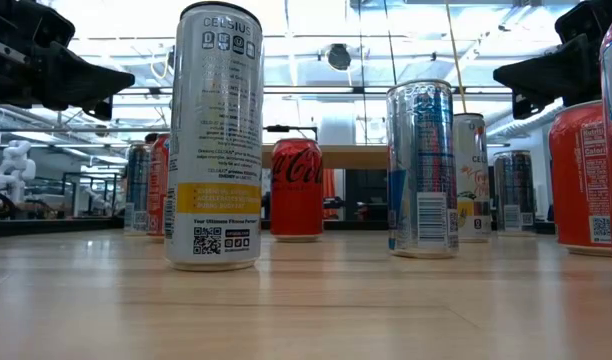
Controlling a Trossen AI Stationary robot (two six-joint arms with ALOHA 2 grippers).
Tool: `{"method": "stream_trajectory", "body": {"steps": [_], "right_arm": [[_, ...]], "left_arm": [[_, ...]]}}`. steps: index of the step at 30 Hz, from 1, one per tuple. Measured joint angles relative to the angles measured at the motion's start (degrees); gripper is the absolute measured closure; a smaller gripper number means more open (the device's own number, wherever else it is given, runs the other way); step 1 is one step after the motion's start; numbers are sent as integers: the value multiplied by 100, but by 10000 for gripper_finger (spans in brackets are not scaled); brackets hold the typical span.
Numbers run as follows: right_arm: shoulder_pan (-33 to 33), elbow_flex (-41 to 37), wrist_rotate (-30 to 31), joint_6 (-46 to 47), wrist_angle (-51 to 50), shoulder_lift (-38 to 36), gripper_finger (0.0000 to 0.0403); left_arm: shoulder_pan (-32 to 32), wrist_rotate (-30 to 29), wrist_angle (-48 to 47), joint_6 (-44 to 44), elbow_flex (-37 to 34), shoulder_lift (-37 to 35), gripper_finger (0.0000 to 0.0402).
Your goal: Place canned beverage on shelf
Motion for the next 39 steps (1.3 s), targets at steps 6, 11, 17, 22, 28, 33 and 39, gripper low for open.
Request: {"method": "stream_trajectory", "body": {"steps": [6,11,17,22,28,33,39], "right_arm": [[-1,0,1,0,-1,0,403],[1,2,-1,0,-1,-1,403],[1,0,-1,0,0,-1,403],[1,0,1,0,0,0,403],[-1,1,1,2,18,0,403],[-1,2,1,0,27,-2,403],[1,0,1,2,88,0,403]], "left_arm": [[0,0,0,0,2,-1,402],[2,0,0,0,1,2,402],[2,2,0,0,0,-1,402],[1,1,0,0,1,2,402],[0,2,0,0,0,-1,402],[1,2,0,0,1,0,402],[0,1,0,0,2,2,402]]}}
